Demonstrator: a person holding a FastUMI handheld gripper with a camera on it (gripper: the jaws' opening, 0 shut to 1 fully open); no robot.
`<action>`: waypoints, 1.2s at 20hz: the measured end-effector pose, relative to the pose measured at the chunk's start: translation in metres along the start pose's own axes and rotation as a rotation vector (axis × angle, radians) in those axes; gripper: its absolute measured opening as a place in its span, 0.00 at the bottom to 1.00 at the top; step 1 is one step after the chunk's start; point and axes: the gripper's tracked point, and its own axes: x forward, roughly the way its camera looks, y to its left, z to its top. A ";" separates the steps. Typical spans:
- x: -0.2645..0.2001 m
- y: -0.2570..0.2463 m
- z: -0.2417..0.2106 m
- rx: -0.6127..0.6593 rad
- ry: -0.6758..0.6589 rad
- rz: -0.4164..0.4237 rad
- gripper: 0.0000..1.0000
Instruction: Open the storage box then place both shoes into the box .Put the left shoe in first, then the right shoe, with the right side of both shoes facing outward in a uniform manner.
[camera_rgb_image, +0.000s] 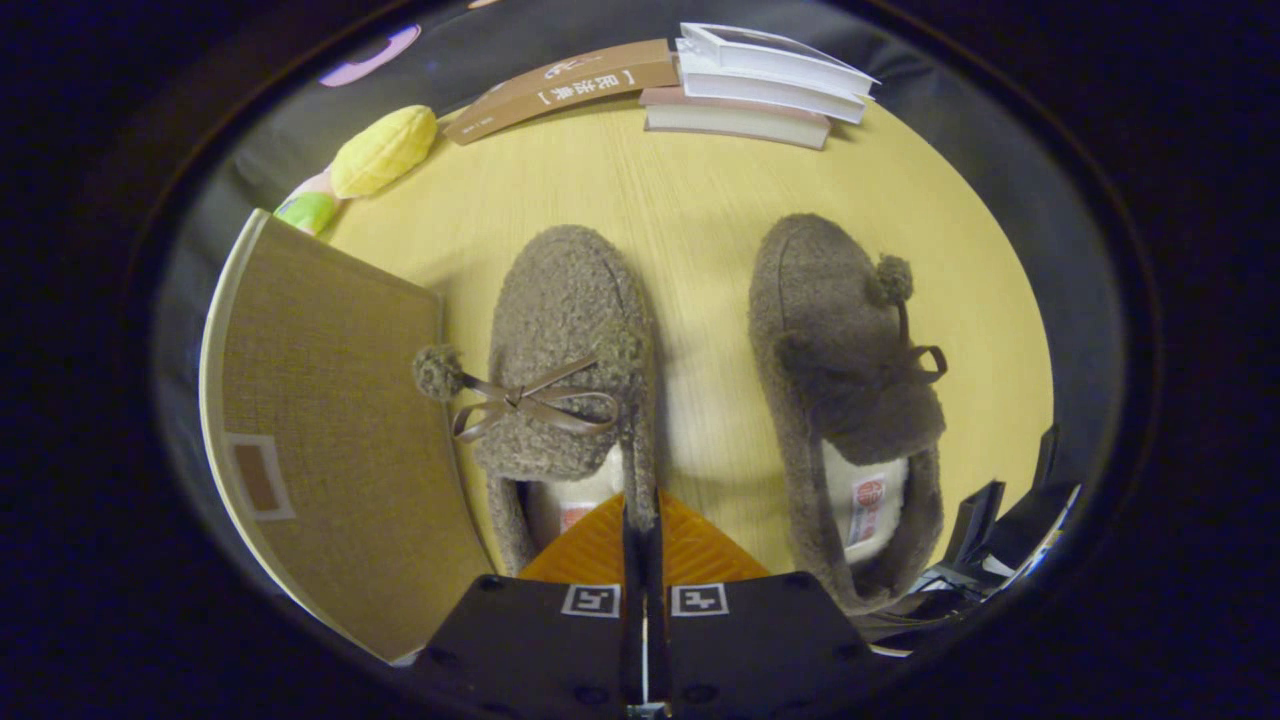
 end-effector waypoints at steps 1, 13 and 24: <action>-0.002 0.000 -0.001 -0.007 -0.006 -0.007 0.05; -0.079 0.006 0.008 -0.047 -0.084 -0.174 0.04; -0.227 0.085 0.023 -0.065 -0.171 -0.318 0.04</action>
